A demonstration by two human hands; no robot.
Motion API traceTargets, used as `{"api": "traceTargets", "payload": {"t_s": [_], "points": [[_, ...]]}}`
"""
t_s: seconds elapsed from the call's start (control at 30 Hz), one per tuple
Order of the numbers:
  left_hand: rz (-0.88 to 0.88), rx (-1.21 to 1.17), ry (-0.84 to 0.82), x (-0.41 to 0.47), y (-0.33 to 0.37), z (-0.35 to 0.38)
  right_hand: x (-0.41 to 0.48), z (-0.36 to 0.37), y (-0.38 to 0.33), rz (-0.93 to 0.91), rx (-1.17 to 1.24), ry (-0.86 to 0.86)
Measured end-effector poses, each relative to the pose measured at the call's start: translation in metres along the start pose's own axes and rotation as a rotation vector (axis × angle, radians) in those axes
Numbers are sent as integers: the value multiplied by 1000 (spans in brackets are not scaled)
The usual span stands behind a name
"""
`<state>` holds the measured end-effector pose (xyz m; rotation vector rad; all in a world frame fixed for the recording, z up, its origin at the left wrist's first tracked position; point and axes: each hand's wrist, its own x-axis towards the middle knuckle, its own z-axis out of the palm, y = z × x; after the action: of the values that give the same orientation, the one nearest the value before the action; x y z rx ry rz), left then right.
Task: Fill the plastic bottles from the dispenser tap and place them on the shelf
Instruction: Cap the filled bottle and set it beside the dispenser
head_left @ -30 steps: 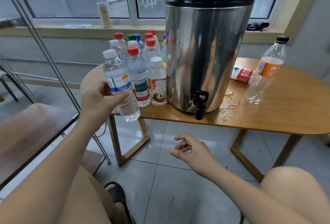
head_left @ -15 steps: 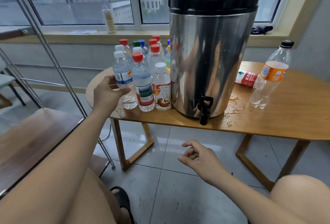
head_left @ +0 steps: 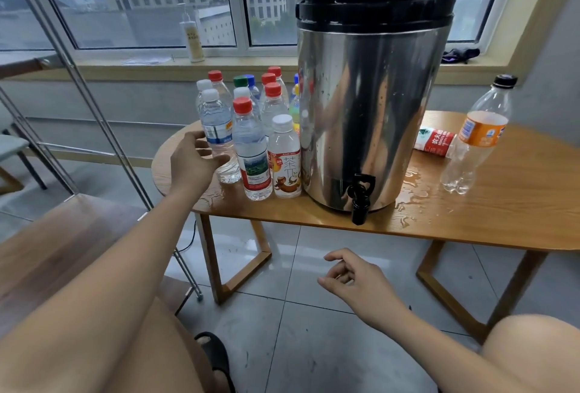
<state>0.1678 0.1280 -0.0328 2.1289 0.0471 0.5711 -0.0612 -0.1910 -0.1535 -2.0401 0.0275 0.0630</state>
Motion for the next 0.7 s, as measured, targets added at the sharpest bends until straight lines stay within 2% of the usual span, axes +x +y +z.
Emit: {"api": "traceTargets", "payload": {"t_s": [0.17,0.37,0.7], "points": [[-21,-36,-37,-25,-4,-12,2,-2,1,-17,65,44],[-38,-141,-162,-80,4,-17,3,-16,-2,-38,52,103],[-48,-226,-542,-169,27,21,-9,-64,-12,-63,139,309]]}}
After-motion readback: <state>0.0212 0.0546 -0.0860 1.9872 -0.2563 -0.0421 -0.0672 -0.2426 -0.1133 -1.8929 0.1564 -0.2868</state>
